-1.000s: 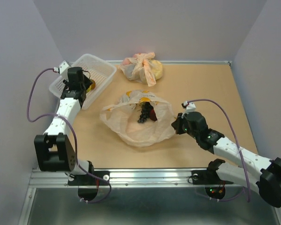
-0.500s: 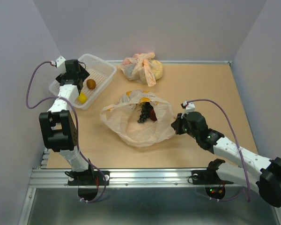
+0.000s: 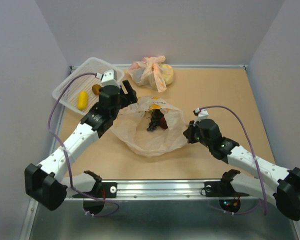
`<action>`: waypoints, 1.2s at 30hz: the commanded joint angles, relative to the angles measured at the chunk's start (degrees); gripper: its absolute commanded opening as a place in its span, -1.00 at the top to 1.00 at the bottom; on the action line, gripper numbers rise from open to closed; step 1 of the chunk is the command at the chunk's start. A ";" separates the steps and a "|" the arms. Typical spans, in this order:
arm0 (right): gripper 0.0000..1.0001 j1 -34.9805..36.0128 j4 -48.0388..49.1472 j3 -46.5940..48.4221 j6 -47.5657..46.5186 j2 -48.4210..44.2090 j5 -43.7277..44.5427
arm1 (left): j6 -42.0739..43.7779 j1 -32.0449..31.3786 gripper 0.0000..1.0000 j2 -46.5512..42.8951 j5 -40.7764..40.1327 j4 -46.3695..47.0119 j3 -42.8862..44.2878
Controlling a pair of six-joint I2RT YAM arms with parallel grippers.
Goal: Untie the knot of the plastic bag and take out the fruit
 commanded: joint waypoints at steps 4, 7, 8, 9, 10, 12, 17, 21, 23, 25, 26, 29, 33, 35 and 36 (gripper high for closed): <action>0.99 0.30 -0.61 4.57 -0.53 -0.18 2.31 | -0.64 -16.80 -0.72 -11.32 -0.37 -0.87 -7.99; 0.99 0.30 -0.79 4.84 -0.18 -0.18 2.49 | -1.34 -24.89 -0.72 -11.86 -1.33 -0.96 -10.36; 0.99 0.30 -0.87 4.92 -0.10 -0.26 2.49 | -1.35 -26.56 -0.72 -11.34 -1.94 -0.87 -11.15; 0.99 0.30 -0.96 4.84 0.08 -0.35 2.32 | -1.35 -28.14 -0.71 -10.55 -2.91 -0.96 -11.42; 0.99 0.30 -0.96 4.84 0.17 -0.35 2.23 | -1.35 -29.99 -0.71 -8.28 -3.44 -1.74 -11.42; 0.99 0.30 -1.14 4.66 0.35 -0.53 1.79 | -1.52 -30.97 -0.69 -3.72 -5.10 -2.45 -10.81; 0.99 0.30 -1.58 4.22 0.70 -1.58 1.35 | -0.56 -30.71 -0.58 5.79 -10.11 -1.41 -7.13; 0.99 0.30 -2.02 3.87 1.22 -2.55 0.56 | 2.24 -27.65 -0.54 14.05 -9.43 0.45 -2.91; 0.99 0.30 -2.28 3.61 1.49 -3.25 -0.06 | 5.40 -26.41 -0.52 18.18 -9.24 2.02 -1.24; 0.99 0.30 -2.37 3.52 1.49 -4.13 -0.32 | 7.35 -25.53 -0.52 22.21 -8.81 3.43 -0.18; 0.99 0.30 -2.37 3.43 1.57 -4.39 -0.41 | 8.05 -25.00 -0.52 23.63 -8.19 3.61 0.78; 0.99 0.30 -2.46 3.61 1.40 -4.92 -0.50 | 9.02 -22.63 -0.53 28.47 -6.17 3.88 2.02; 0.99 0.30 -2.63 3.78 1.05 -5.63 -0.59 | 9.90 -20.69 -0.52 32.61 -3.10 4.14 3.43; 0.99 0.30 -2.63 3.87 1.05 -5.45 -0.59 | 10.17 -20.34 -0.52 34.10 -1.61 5.45 3.34; 0.99 0.30 -2.72 3.87 1.05 -5.36 -0.59 | 10.17 -20.25 -0.52 34.63 -1.42 5.63 3.43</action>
